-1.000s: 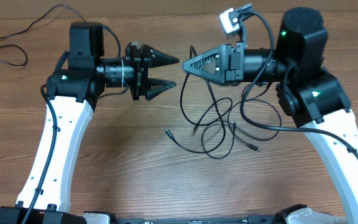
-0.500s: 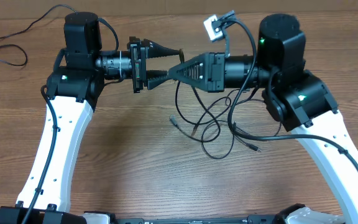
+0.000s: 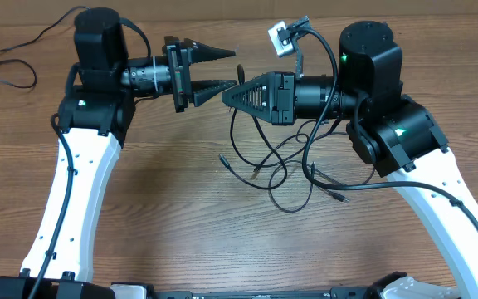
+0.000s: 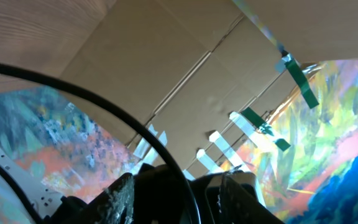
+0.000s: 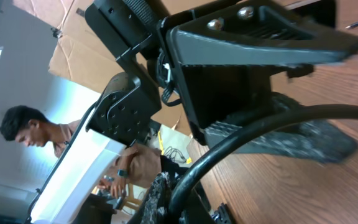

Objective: Untangle cables

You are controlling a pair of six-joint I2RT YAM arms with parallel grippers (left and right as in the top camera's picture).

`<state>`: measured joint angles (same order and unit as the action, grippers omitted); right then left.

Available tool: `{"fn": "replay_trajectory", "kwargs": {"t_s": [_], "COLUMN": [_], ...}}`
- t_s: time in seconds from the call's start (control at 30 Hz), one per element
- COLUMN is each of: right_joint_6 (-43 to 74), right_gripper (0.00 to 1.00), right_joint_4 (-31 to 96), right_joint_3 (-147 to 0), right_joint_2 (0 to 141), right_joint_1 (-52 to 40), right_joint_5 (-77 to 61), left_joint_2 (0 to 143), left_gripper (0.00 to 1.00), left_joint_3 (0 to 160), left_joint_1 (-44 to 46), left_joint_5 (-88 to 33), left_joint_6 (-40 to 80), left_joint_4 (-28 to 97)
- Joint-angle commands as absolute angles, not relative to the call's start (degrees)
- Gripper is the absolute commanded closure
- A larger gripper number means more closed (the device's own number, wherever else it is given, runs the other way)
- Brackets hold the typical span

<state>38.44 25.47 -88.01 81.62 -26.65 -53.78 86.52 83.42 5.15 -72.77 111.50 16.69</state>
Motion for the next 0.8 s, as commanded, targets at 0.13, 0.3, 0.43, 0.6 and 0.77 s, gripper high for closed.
{"fn": "replay_trajectory", "kwargs": {"t_s": [0.13,0.3,0.43,0.6,0.77], "right_joint_6": [37.5,38.1,38.1,38.1,39.0], "right_gripper": [0.96,0.96,0.96,0.96,0.96], "right_joint_4": [24.9,24.1,23.5,23.3,23.3], "right_joint_3": [-88.4,-88.4,-88.4,-88.4,-88.4], "right_joint_2": [81.5,81.6,81.8,81.8,82.0], "right_joint_1": [-28.6,-30.2,-31.5,-31.5,-31.8], "right_joint_5": [-50.6,-50.6,-50.1,-50.0,-50.0], "left_joint_2": [87.0,87.0,87.0,86.9,86.9], "left_gripper": [0.59,0.6,0.62,0.75,0.81], "left_joint_3": [84.5,84.5,84.5,84.5,84.5], "left_joint_1": [5.0,5.0,5.0,5.0,5.0], "left_joint_5": [-76.9,-78.7,-79.6,-81.6,-82.1], "left_joint_6": [113.4,114.0,114.0,114.7,114.7], "left_joint_4": [16.4,16.1,15.1,14.1,14.0]}}
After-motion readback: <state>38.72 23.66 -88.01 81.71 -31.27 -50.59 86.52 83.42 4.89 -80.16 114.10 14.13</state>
